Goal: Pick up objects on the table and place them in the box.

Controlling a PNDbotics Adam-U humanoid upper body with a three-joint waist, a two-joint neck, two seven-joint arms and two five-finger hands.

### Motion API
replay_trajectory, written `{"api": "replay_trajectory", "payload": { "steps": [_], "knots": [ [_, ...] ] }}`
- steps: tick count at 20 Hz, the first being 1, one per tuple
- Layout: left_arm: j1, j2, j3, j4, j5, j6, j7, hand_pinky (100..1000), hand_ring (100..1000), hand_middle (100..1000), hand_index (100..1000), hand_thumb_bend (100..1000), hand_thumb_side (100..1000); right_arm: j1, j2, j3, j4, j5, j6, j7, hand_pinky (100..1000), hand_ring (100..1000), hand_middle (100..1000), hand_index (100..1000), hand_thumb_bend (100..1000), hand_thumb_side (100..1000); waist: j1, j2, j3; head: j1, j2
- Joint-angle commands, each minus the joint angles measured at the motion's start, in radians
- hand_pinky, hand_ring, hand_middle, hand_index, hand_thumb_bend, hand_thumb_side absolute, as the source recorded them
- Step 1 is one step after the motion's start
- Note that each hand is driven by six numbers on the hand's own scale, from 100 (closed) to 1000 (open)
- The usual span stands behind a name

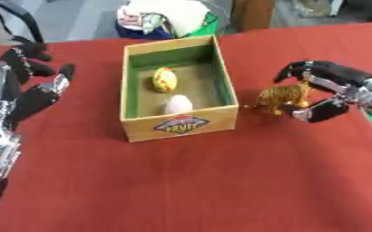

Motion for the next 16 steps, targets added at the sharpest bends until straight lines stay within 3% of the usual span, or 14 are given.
{"api": "replay_trajectory", "payload": {
  "steps": [1,8,13,16],
  "knots": [
    [-0.009,0.007,0.011,-0.014,-0.006,-0.001,-0.006,635,529,566,738,492,230,-0.017,-0.016,-0.014,0.003,0.031,0.013,-0.017,701,771,737,802,148,100,-0.005,-0.018,0.003,-0.005,0.009],
    [-0.007,0.004,0.009,-0.01,-0.009,0.003,-0.013,635,528,567,739,481,226,-0.016,-0.01,-0.018,0.029,0.088,0.04,-0.022,590,639,618,734,100,100,-0.005,-0.018,0.005,-0.004,0.011],
    [-0.004,0.001,0.009,-0.008,-0.008,0.003,-0.015,634,527,567,739,476,224,-0.014,-0.005,-0.019,0.036,0.114,0.045,0.01,456,507,489,615,100,100,-0.005,-0.02,0.005,-0.003,0.011],
    [-0.004,0.0,0.01,-0.008,-0.007,0.004,-0.013,633,526,567,739,473,222,-0.015,-0.004,-0.022,0.035,0.121,0.052,0.013,411,476,464,589,100,100,-0.006,-0.02,0.004,-0.002,0.01]
  ]
}}
